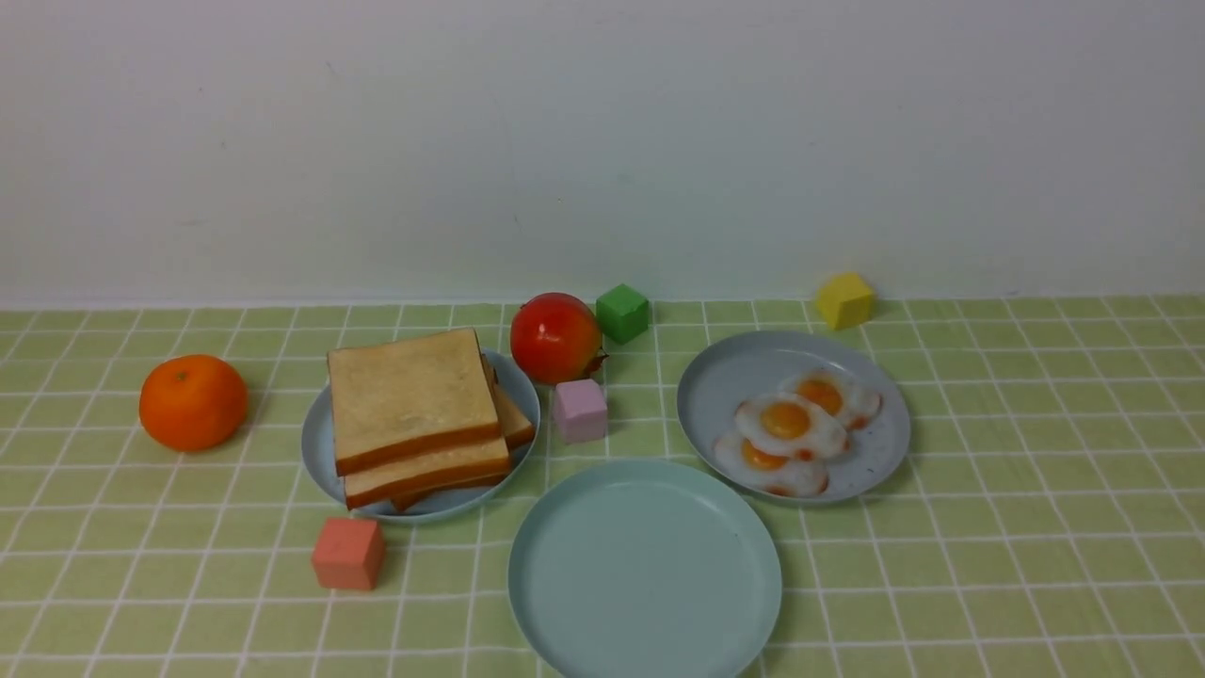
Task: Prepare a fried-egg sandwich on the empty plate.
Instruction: Use the left arm to grab a slice of bread
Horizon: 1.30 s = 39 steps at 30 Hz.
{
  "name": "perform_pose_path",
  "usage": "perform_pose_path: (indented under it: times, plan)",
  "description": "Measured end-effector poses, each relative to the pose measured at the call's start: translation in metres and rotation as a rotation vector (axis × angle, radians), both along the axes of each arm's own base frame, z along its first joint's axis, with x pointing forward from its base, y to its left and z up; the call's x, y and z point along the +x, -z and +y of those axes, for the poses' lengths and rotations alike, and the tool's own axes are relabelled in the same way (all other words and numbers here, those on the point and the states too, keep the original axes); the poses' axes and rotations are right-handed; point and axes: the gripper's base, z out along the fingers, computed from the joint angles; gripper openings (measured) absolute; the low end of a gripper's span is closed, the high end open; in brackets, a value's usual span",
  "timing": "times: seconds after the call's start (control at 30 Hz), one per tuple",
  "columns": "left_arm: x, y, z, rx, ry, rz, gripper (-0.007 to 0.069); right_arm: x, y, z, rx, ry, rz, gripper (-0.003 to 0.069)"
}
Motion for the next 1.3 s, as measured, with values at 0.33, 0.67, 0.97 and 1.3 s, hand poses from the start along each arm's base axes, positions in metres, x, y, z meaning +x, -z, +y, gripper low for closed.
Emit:
perform_pose_path:
  times: [0.33,0.67,0.97,1.3]
  plan:
    - [0.095,0.067,-0.009,0.001,0.016,0.479,0.0218,0.044,0.051,0.014,-0.025,-0.066,0.498,0.0239]
    - [0.203,0.121,-0.033,0.116,0.288,0.883,0.0227,0.053,0.066,0.031,-0.084,-0.260,0.628,0.0239]
    - [0.271,0.158,-0.039,0.217,0.378,0.979,0.0279,0.048,0.071,0.032,-0.110,-0.299,0.690,0.0241]
    - [0.293,0.183,-0.022,0.212,0.399,0.993,0.0283,0.047,0.073,0.033,-0.115,-0.308,0.715,0.0241]
